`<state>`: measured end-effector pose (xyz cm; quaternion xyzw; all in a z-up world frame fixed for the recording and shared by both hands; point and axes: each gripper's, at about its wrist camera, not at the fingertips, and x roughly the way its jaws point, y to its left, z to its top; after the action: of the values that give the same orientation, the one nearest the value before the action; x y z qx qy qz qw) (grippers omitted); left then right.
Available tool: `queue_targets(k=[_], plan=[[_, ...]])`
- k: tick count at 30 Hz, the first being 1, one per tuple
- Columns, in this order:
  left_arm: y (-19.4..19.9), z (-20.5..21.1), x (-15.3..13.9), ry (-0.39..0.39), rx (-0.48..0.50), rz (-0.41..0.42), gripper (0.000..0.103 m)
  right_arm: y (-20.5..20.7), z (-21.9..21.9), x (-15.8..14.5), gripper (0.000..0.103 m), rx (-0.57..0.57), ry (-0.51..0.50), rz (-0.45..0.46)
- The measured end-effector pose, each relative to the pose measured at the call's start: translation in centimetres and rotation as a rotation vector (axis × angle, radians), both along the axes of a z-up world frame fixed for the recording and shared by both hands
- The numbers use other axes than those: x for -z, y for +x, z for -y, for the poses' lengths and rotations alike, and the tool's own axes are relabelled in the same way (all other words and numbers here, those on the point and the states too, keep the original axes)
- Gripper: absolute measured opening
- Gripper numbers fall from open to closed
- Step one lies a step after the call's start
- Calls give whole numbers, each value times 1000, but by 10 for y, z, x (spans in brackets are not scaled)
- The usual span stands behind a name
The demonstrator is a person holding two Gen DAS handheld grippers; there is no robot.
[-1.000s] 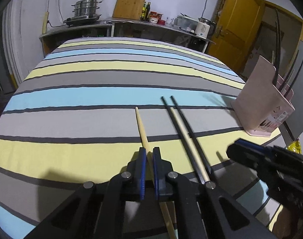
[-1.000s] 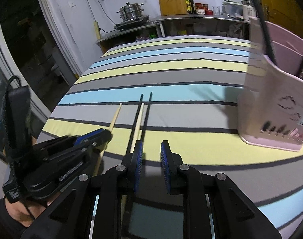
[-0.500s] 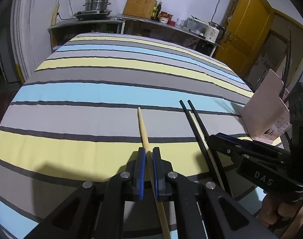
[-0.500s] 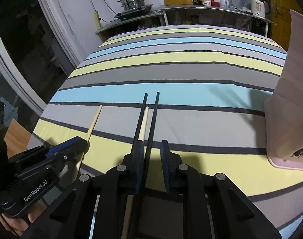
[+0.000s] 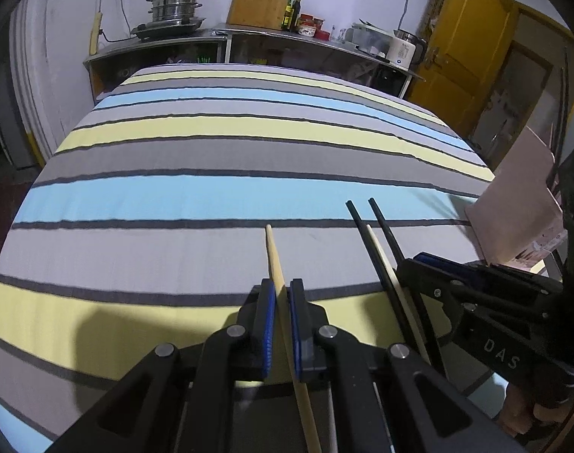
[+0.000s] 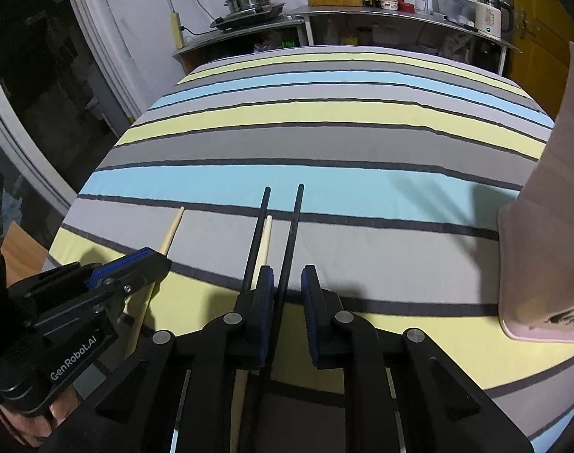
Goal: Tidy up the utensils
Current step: 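Grasp a black chopstick with the right tool while the left tool grasps a wooden chopstick, then lift both held chopsticks and lower them into the pink holder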
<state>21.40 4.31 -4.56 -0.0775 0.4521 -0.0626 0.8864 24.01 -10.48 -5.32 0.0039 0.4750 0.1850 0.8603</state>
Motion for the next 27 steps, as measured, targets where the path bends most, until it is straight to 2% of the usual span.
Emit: queue_targets(k=[5,10,15,19,27], plan=[[8,5,0,34,8,-4,7,6,-6,-1,16,1,-21,6],[13,10,-1,69,15,-8,7,12,-6,-1,7,3,-26,5],[13,8,-6,47,15,-12,6,8,2,-3,7,3,19,-10],[4,7,-21,34,25,21,6,-1,9,-20,7,3,42,25],[-22,7,-72,7,49,122,6,-24,23,-64,6,5,89,117]])
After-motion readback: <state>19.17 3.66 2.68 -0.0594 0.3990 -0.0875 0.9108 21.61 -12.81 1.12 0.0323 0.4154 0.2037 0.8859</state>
